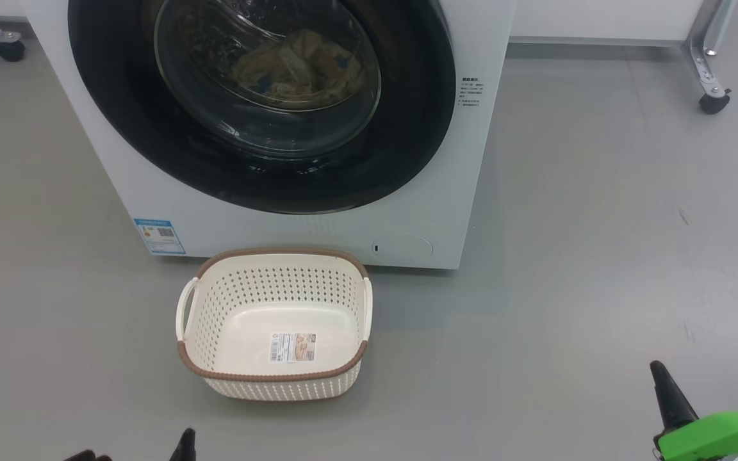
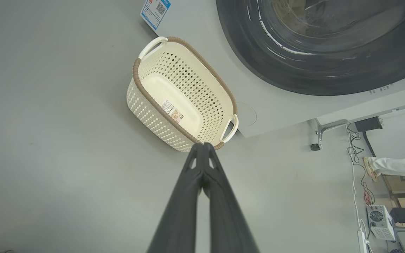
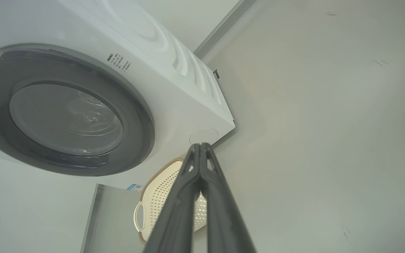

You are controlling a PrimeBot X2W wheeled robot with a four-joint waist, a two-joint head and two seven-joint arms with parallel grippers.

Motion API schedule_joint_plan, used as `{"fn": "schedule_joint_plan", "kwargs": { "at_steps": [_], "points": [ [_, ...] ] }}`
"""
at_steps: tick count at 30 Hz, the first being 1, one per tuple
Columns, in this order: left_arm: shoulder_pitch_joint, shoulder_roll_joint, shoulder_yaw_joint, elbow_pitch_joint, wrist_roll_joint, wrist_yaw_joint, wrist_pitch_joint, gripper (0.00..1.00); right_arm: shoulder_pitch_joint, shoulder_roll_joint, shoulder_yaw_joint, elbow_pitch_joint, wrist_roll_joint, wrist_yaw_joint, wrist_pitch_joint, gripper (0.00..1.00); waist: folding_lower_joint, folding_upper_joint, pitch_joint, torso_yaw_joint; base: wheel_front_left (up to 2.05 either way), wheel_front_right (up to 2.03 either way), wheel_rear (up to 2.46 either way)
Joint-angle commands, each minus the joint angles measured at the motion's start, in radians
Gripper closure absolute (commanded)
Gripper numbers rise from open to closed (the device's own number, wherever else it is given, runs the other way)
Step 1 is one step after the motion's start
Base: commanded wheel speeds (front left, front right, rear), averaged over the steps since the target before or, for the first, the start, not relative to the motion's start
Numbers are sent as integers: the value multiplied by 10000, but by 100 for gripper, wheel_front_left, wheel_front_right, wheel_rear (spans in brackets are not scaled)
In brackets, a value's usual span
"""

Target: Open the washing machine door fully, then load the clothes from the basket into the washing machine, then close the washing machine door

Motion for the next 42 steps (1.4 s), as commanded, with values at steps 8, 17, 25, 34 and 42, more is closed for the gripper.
{"fn": "schedule_joint_plan", "kwargs": {
  "at_steps": [8,17,25,34,42],
  "points": [
    [-612,-29,697,-494,-914,-259,233,100,-742,-163,138,-206,1134,-17,48,100,0,-1,15,-83,0,0,0],
    [-735,-111,1090,-629,-1737,-461,447,100,-994,-184,193,-123,2150,-20,94,100,0,-1,30,-169,0,0,0],
    [-845,-184,1442,-749,-2471,-640,639,100,-1219,-203,242,-49,3056,-22,134,100,0,-1,44,-246,0,0,0],
    [-955,-257,1794,-869,-3204,-820,831,100,-1443,-221,291,24,3962,-25,175,100,0,-1,58,-323,0,0,0],
    [-1065,-331,2146,-989,-3937,-1000,1023,100,-1668,-240,340,98,4868,-27,216,100,0,-1,72,-399,0,0,0]
  ]
}}
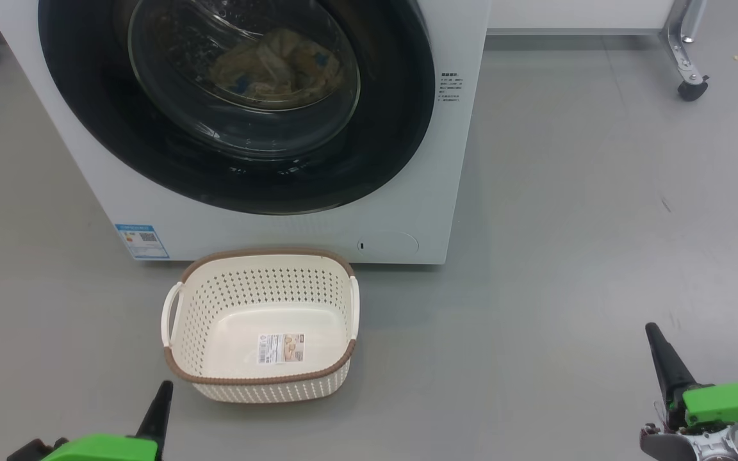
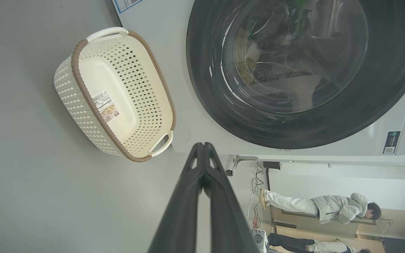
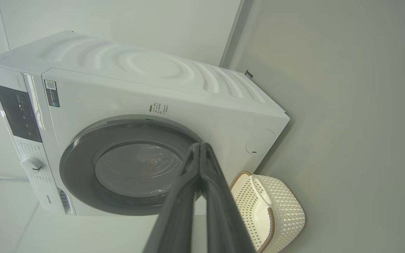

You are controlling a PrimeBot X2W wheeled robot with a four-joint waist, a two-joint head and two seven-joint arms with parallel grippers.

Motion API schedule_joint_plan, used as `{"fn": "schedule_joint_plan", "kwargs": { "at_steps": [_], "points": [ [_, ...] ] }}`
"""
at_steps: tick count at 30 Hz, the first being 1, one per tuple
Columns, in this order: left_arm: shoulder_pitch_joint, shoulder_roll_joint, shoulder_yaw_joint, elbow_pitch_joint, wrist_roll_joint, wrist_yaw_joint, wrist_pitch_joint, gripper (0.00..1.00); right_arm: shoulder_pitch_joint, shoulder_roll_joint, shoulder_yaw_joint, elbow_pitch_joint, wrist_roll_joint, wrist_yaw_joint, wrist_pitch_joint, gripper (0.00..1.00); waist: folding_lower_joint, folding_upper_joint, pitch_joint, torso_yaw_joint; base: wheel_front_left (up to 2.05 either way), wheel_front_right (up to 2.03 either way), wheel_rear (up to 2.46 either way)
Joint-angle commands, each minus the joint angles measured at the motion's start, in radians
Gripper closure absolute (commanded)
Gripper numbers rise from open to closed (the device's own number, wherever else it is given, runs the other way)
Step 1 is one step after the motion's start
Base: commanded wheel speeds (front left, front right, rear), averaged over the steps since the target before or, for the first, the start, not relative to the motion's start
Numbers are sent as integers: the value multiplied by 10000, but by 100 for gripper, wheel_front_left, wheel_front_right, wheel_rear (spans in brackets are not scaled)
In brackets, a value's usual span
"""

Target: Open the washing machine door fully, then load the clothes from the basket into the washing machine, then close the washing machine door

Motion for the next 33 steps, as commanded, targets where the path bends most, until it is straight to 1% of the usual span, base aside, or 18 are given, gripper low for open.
{"fn": "schedule_joint_plan", "kwargs": {
  "at_steps": [1,23,33],
  "points": [
    [-549,34,399,-381,-215,-141,73,100,-698,-234,199,-278,268,-23,37,100,0,-1,2,-9,0,0,0],
    [-879,-188,1457,-741,-2410,-680,650,100,-1371,-290,346,-57,2982,-30,159,100,0,-1,43,-239,0,0,0],
    [-881,-192,1466,-743,-2418,-683,657,100,-1374,-290,347,-55,2996,-30,159,100,0,-1,43,-240,0,0,0]
  ]
}}
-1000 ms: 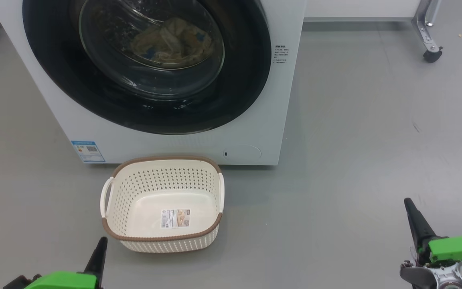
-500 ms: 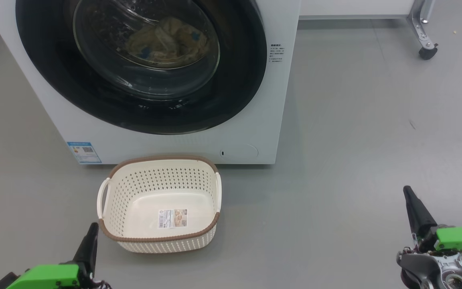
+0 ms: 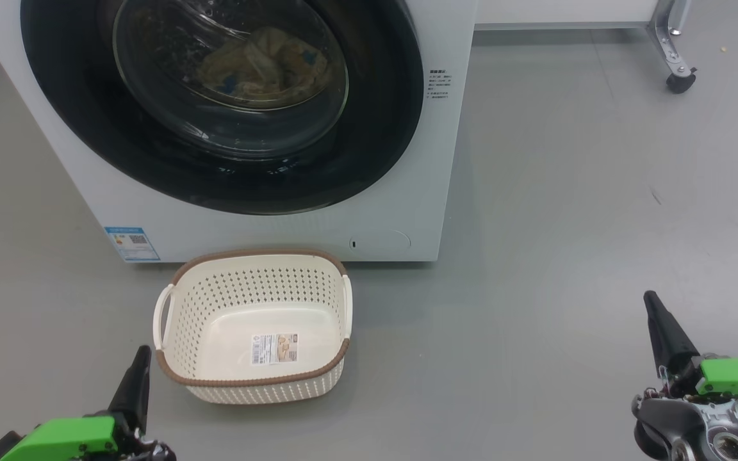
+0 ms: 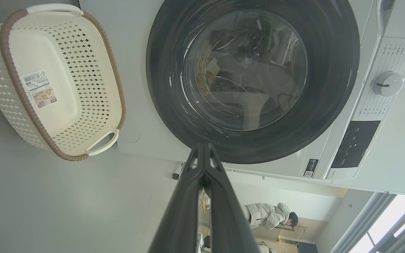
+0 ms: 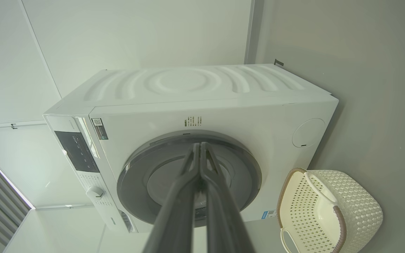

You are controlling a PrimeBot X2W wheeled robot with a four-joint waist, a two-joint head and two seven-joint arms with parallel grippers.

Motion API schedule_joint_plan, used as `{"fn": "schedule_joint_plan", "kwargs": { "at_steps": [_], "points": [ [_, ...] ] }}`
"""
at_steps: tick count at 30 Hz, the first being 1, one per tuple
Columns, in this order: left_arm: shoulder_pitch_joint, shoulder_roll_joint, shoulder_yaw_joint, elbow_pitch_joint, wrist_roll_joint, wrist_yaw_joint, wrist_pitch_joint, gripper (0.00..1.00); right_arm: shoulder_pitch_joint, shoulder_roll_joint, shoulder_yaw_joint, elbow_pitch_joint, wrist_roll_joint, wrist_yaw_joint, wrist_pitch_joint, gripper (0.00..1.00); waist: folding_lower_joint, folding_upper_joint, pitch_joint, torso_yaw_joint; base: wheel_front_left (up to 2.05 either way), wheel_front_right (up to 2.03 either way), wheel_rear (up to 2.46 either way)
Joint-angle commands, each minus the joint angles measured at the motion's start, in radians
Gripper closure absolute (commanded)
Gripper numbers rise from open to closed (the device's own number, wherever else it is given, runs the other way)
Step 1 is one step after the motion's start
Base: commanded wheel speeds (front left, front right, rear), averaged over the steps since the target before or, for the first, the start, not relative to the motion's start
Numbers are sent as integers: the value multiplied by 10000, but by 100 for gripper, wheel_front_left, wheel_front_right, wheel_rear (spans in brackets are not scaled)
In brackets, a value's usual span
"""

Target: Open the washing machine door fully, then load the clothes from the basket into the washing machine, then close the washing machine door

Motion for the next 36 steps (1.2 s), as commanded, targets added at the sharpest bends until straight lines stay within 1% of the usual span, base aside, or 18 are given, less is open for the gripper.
{"fn": "schedule_joint_plan", "kwargs": {
  "at_steps": [1,36],
  "points": [
    [-479,78,426,-373,-61,-71,46,100,-569,-244,215,-318,78,-29,57,100,0,0,0,1,0,0,0],
    [-480,69,438,-374,-50,-71,56,100,-569,-244,216,-318,79,-29,57,100,0,0,0,1,0,0,0]
  ]
}}
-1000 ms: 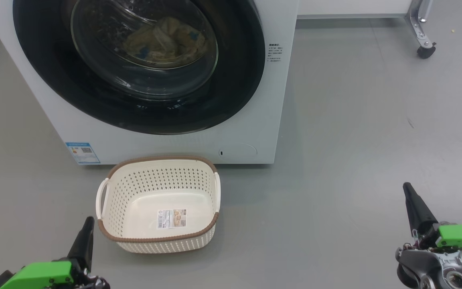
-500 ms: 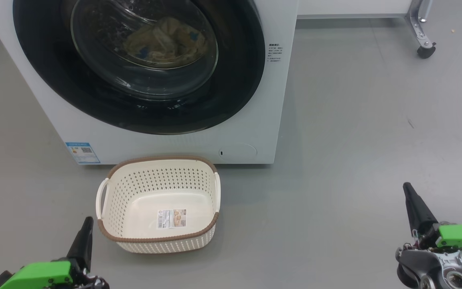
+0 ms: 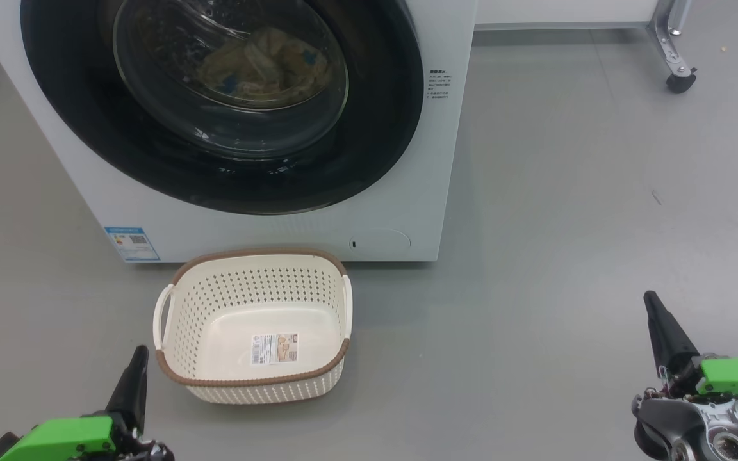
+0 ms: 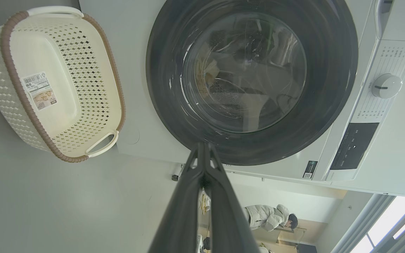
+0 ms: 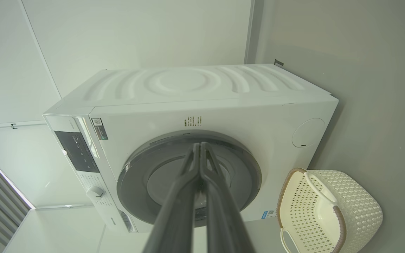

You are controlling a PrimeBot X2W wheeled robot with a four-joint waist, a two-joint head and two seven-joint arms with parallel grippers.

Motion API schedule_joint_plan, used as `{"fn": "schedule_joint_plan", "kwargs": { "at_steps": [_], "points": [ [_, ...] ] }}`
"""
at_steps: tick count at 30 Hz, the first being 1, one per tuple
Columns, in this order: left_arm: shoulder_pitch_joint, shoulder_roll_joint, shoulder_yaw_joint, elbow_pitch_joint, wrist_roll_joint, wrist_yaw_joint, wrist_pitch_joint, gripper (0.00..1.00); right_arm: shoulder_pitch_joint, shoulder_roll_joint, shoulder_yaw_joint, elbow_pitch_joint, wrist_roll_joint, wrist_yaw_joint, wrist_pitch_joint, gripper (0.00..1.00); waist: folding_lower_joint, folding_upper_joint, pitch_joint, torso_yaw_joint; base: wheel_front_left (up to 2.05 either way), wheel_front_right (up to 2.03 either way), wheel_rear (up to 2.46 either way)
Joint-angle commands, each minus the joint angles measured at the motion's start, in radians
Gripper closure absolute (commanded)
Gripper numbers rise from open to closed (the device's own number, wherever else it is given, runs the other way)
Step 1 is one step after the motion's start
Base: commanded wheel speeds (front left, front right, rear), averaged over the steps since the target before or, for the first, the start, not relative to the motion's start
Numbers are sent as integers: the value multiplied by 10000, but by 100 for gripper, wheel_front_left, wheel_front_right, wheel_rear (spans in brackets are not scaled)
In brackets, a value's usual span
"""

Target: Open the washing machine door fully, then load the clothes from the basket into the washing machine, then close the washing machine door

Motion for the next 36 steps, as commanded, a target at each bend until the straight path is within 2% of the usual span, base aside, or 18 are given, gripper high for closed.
{"fn": "schedule_joint_plan", "kwargs": {
  "at_steps": [1,36],
  "points": [
    [-480,79,360,-374,-50,-71,54,100,-569,-238,212,-318,79,-29,57,100,0,0,0,0,0,0,0],
    [-480,74,367,-375,-44,-71,60,100,-569,-238,212,-318,79,-29,56,100,0,0,0,0,0,0,0]
  ]
}}
